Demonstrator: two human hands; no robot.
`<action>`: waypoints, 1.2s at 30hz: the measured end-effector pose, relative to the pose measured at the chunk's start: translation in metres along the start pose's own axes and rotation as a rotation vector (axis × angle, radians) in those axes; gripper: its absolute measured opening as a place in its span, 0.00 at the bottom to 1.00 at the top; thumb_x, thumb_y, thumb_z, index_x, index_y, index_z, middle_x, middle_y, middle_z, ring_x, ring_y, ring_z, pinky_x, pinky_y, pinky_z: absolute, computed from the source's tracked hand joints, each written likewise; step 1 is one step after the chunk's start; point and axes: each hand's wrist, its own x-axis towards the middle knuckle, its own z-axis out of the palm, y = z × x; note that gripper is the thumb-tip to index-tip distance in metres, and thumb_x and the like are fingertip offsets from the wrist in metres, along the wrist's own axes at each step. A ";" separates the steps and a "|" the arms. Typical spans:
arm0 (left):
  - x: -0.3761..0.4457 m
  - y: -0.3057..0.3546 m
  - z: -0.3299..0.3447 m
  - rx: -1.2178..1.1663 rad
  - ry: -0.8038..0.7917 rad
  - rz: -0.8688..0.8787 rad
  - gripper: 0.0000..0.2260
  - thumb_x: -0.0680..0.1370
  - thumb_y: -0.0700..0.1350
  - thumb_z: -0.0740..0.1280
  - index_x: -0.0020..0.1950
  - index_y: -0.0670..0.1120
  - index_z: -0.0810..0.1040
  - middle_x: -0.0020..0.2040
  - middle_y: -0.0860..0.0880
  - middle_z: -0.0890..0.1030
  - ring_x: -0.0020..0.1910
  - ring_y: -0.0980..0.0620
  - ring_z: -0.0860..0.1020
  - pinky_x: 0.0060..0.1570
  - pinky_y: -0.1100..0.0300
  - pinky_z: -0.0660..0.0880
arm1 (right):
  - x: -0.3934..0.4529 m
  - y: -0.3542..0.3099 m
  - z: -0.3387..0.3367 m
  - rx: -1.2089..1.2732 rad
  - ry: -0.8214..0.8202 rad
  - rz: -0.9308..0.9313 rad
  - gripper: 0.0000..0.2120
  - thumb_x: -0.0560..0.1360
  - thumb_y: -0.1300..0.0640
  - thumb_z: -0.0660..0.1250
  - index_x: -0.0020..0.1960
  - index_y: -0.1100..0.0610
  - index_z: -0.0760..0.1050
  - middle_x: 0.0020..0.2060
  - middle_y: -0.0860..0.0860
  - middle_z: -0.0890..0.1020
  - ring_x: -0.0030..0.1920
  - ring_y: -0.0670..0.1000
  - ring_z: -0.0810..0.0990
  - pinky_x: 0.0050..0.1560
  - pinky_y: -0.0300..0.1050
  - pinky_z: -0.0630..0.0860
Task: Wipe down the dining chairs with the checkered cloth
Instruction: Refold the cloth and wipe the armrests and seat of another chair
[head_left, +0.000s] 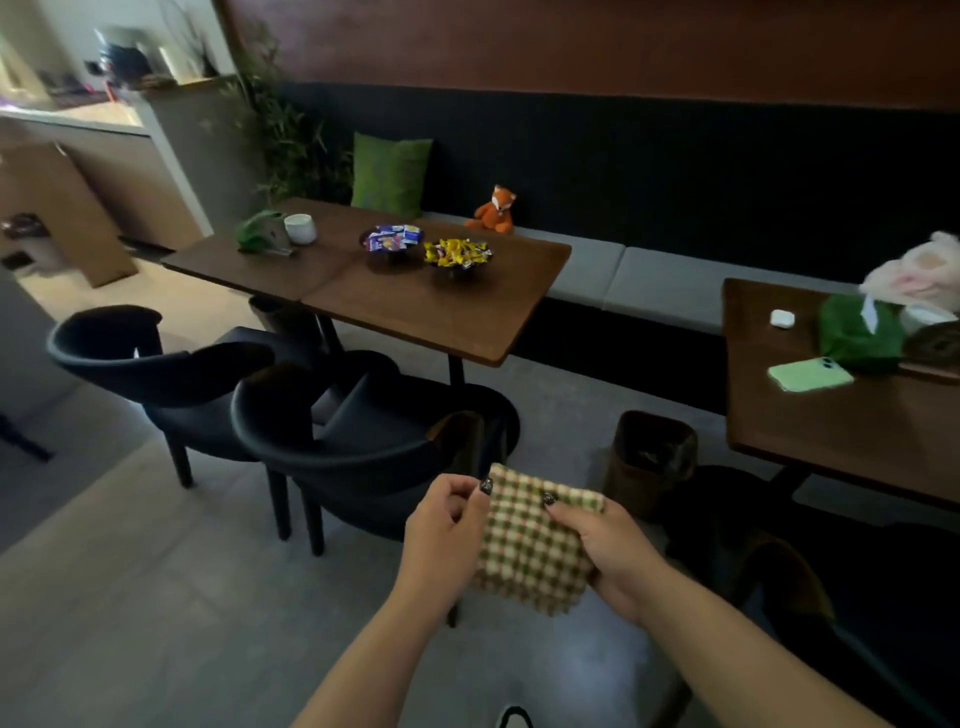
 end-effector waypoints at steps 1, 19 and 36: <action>0.017 -0.001 -0.004 0.015 0.009 -0.004 0.02 0.80 0.48 0.65 0.49 0.54 0.77 0.38 0.51 0.84 0.38 0.54 0.82 0.34 0.61 0.78 | 0.017 -0.004 0.002 0.015 0.016 0.019 0.08 0.76 0.59 0.68 0.54 0.59 0.78 0.45 0.54 0.85 0.48 0.55 0.83 0.44 0.48 0.79; 0.255 -0.044 -0.077 -0.058 -0.039 -0.225 0.07 0.80 0.40 0.63 0.55 0.52 0.73 0.36 0.51 0.84 0.31 0.56 0.80 0.31 0.67 0.72 | 0.209 -0.082 0.095 -0.202 0.360 -0.262 0.06 0.79 0.58 0.63 0.52 0.49 0.76 0.42 0.42 0.80 0.40 0.37 0.77 0.32 0.28 0.73; 0.373 -0.178 -0.089 0.163 -0.441 -0.546 0.06 0.81 0.42 0.62 0.57 0.48 0.74 0.53 0.47 0.81 0.52 0.50 0.79 0.58 0.54 0.75 | 0.294 0.086 0.249 -0.988 0.335 -0.208 0.30 0.80 0.52 0.56 0.78 0.57 0.49 0.75 0.46 0.39 0.74 0.49 0.29 0.76 0.47 0.38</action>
